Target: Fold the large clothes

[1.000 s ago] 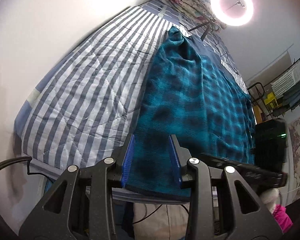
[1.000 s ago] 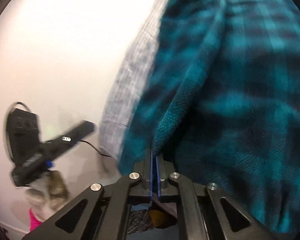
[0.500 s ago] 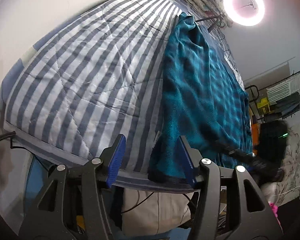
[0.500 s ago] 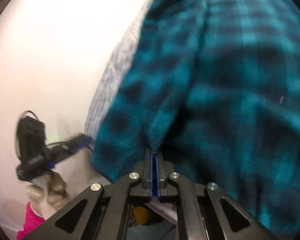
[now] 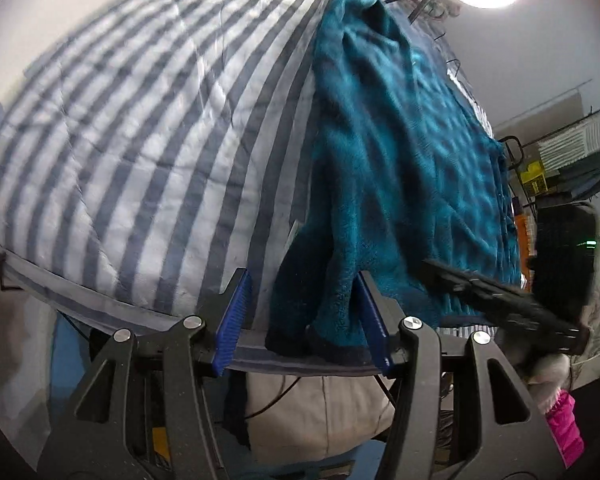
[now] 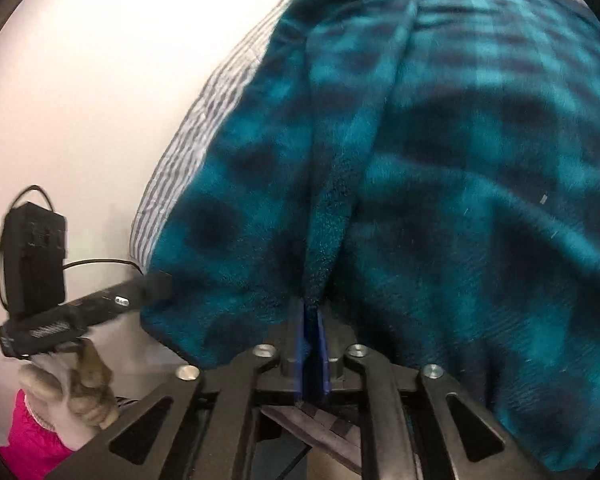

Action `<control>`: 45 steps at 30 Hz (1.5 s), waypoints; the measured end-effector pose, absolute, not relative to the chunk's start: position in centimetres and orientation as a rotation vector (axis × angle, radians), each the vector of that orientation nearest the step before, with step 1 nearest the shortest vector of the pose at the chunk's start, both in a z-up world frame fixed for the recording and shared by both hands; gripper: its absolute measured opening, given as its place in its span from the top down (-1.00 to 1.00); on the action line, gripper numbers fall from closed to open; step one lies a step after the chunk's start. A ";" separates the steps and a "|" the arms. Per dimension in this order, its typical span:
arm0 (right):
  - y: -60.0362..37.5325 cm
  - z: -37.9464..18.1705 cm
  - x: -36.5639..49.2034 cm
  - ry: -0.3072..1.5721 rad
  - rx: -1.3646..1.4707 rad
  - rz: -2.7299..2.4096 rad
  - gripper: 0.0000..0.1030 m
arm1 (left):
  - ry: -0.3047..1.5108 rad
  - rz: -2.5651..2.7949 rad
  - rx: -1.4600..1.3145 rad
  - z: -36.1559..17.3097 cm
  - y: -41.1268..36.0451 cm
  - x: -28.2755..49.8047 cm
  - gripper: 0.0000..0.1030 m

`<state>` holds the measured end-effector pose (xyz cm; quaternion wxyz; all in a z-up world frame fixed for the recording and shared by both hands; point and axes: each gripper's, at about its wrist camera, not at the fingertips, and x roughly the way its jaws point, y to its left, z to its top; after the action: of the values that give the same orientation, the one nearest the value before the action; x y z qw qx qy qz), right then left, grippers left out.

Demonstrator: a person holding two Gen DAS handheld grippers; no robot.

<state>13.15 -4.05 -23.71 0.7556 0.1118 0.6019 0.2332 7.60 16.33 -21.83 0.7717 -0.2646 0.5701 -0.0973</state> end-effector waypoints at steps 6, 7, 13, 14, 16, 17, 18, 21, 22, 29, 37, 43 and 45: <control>-4.8 -19.6 12.6 1.197 0.201 0.482 0.46 | 1.190 -0.220 -0.566 -21.9 15.5 7.8 0.84; -4.9 -18.9 12.7 1.173 0.190 0.476 0.44 | 1.169 -0.214 -0.574 -21.5 15.4 7.5 0.87; -6.3 -16.6 15.2 1.114 0.227 0.503 0.20 | 0.984 -0.175 -0.715 -19.4 15.0 4.7 0.89; -6.1 -16.4 15.9 1.108 0.229 0.502 0.10 | 0.965 -0.168 -0.739 -19.5 14.9 4.3 0.89; -4.7 -15.9 18.0 1.104 0.227 0.498 -0.24 | 0.935 -0.150 -0.765 -19.6 14.9 3.7 0.89; -3.9 -15.8 19.3 1.115 0.226 0.509 -0.39 | 0.920 -0.137 -0.764 -19.5 14.8 3.5 0.89; -2.8 -15.9 20.7 1.129 0.223 0.527 -0.39 | 0.909 -0.127 -0.749 -19.3 14.6 3.5 0.89; 0.5 -16.0 23.5 1.136 0.174 0.520 -0.39 | 0.885 -0.118 -0.692 -18.6 13.9 3.5 0.89; 1.9 -16.3 24.9 1.149 0.152 0.521 -0.39 | 0.876 -0.121 -0.672 -18.2 13.6 3.9 0.89; 7.9 -19.7 30.2 1.220 -0.030 0.372 -0.37 | 0.844 -0.152 -0.594 -17.1 12.4 4.0 0.90; 9.4 -24.6 32.6 1.315 -0.191 0.292 -0.03 | 0.846 -0.160 -0.581 -17.1 11.7 4.7 0.90; 6.9 -23.9 33.2 1.295 -0.175 0.305 0.87 | 0.833 -0.178 -0.522 -16.0 9.7 5.0 0.90; 5.1 -23.3 33.4 1.281 -0.072 0.345 0.88 | 0.824 -0.191 -0.463 -15.2 8.3 5.2 0.91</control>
<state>33.44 5.06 -23.31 0.7875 -0.0333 0.5942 0.1603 5.16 8.30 -15.24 0.8861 -0.2225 0.3961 -0.0919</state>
